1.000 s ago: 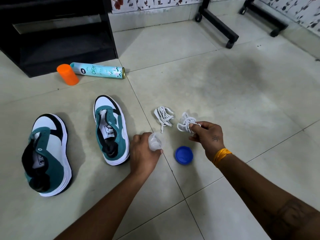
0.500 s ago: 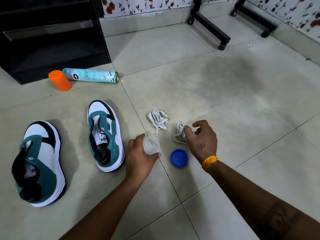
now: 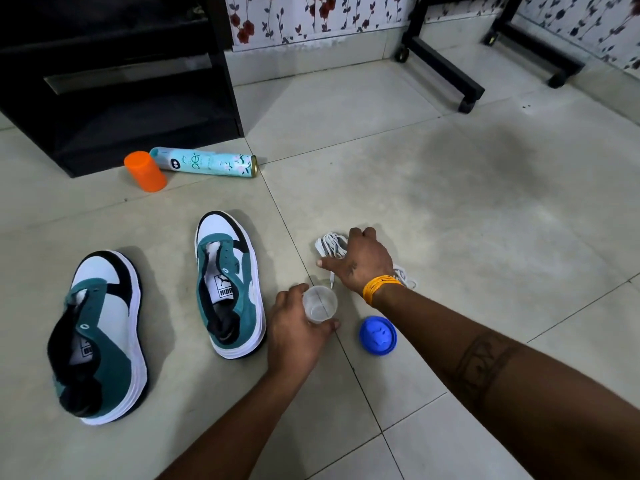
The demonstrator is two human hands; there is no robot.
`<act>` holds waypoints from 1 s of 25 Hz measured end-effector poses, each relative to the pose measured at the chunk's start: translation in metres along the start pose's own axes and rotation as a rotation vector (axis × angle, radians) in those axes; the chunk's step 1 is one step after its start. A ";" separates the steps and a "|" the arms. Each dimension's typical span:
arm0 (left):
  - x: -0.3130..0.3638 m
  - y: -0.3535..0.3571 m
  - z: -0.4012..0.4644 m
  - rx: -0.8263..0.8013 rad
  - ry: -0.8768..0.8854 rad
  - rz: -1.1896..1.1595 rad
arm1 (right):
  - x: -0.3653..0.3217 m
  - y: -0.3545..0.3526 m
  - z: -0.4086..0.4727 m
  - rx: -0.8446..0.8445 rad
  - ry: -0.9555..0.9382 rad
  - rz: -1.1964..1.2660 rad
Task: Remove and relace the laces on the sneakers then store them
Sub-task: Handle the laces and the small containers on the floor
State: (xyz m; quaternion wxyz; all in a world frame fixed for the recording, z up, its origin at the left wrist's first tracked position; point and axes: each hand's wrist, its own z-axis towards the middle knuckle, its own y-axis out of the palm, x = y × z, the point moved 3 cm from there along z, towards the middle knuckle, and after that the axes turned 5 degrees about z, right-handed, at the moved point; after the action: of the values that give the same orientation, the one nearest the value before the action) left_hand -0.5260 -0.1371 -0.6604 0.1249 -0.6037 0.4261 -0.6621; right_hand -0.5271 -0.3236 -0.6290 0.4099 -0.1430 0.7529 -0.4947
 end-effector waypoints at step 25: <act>0.075 -0.080 0.066 -0.443 0.598 0.555 | -0.045 -0.052 -0.049 -0.457 -0.204 0.486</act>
State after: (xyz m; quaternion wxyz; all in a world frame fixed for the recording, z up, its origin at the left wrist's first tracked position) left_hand -0.4558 -0.1666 -0.5572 0.0372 -0.2615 0.7201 -0.6416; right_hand -0.5461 -0.2895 -0.5549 0.5463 -0.0965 0.8113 -0.1846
